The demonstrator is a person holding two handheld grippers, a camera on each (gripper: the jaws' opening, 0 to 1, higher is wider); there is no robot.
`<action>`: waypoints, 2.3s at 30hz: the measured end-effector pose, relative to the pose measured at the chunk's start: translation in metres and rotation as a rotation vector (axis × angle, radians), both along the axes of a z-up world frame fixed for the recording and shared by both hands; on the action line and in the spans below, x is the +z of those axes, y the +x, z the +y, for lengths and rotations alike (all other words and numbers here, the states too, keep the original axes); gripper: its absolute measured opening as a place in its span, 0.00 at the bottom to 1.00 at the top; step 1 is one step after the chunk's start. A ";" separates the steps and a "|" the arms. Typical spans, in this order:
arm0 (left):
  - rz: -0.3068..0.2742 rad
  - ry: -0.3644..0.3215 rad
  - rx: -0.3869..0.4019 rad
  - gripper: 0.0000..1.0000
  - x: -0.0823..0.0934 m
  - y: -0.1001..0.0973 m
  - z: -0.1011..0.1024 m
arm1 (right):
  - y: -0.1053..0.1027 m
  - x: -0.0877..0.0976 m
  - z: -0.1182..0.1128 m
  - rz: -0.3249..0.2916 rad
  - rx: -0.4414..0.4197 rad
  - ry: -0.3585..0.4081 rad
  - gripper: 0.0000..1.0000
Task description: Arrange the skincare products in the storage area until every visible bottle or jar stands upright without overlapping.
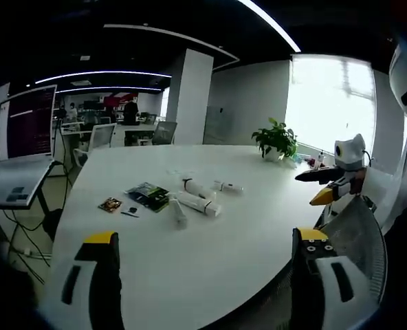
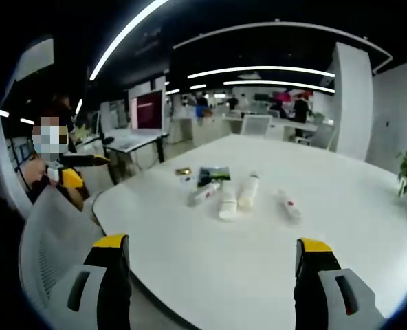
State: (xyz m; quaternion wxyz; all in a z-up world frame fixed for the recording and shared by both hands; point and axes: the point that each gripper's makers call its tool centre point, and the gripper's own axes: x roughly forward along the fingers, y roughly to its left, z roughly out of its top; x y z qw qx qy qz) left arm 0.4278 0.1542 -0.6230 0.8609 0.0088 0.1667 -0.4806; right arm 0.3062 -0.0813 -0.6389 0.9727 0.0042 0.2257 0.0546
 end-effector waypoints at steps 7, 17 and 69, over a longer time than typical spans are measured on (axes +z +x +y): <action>0.002 -0.002 -0.002 0.99 0.000 0.000 0.000 | -0.001 -0.003 0.000 0.011 0.001 0.000 0.99; 0.008 -0.003 0.005 0.99 0.000 0.002 0.001 | 0.002 -0.004 -0.001 0.015 0.007 -0.004 0.99; 0.078 -0.102 0.024 0.99 -0.020 0.031 -0.025 | 0.157 -0.062 -0.058 0.273 0.079 0.009 0.77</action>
